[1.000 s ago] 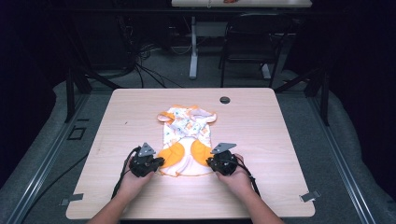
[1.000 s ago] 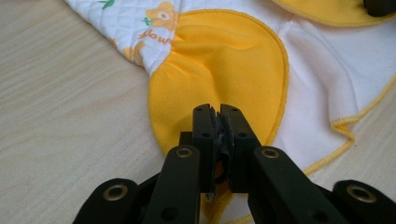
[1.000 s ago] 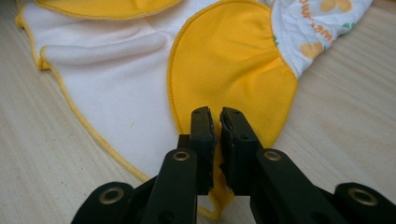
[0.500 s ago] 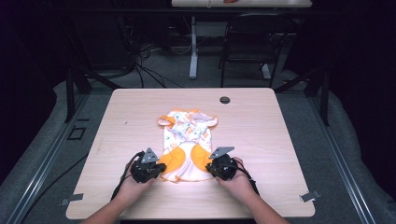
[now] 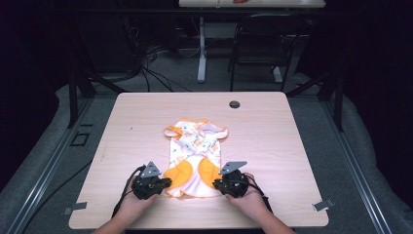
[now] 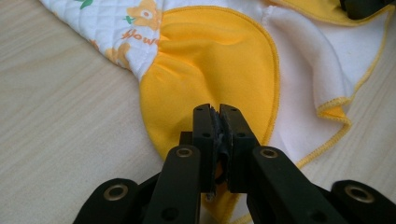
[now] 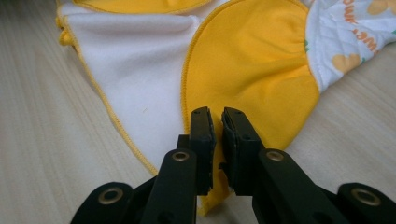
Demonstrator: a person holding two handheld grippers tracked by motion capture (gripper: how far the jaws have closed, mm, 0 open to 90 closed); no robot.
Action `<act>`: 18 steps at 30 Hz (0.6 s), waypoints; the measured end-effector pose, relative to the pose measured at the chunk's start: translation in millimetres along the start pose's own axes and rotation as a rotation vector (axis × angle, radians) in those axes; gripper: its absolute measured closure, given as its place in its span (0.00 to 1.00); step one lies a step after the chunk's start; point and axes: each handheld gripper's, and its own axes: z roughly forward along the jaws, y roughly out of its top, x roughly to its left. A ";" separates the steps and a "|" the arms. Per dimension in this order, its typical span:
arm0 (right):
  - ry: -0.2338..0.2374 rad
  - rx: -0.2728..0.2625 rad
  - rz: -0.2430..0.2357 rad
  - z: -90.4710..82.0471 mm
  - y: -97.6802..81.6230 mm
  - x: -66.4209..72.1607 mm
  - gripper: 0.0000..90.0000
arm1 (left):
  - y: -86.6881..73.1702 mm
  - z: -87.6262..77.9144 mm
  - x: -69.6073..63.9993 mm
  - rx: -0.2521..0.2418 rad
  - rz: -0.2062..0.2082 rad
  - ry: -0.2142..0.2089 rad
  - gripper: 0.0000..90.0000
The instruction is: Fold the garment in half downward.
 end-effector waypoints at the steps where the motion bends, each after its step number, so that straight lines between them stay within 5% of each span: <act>1: 0.012 -0.004 0.006 -0.3 -1.0 0.2 0.90 | -0.5 -0.6 -0.6 0.003 0.001 -0.004 0.95; 8: 0.042 0.008 0.014 -2.6 -3.1 3.4 0.90 | -4.0 -4.7 0.0 0.010 -0.036 -0.034 0.94; 18: 0.079 0.047 -0.039 -9.3 -9.3 20.1 0.90 | -11.5 -13.2 -16.9 0.029 0.006 -0.022 0.94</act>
